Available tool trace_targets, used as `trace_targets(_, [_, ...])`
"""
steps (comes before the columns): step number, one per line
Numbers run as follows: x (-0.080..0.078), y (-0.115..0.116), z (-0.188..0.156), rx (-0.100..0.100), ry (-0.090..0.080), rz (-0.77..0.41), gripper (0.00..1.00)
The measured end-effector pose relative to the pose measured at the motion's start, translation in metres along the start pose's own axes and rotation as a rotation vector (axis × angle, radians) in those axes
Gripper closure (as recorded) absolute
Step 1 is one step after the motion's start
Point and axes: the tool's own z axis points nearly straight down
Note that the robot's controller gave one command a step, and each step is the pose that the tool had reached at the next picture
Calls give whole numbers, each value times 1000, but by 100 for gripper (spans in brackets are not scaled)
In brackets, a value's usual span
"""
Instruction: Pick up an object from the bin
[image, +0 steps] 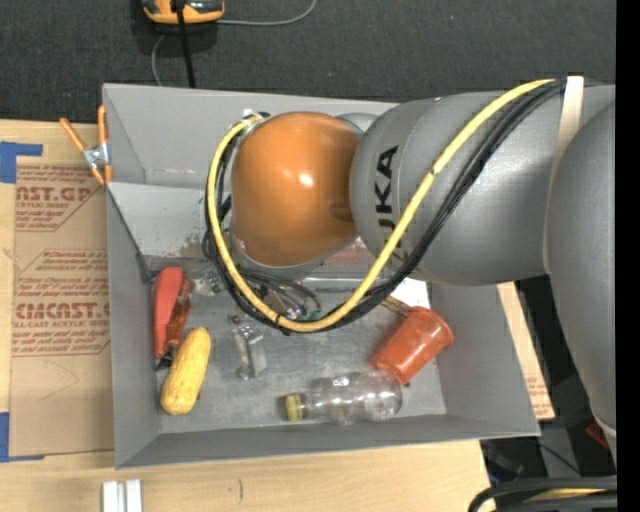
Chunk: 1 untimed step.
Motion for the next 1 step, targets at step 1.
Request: trace_targets(1, [7, 14, -25, -1, 13, -59, 0])
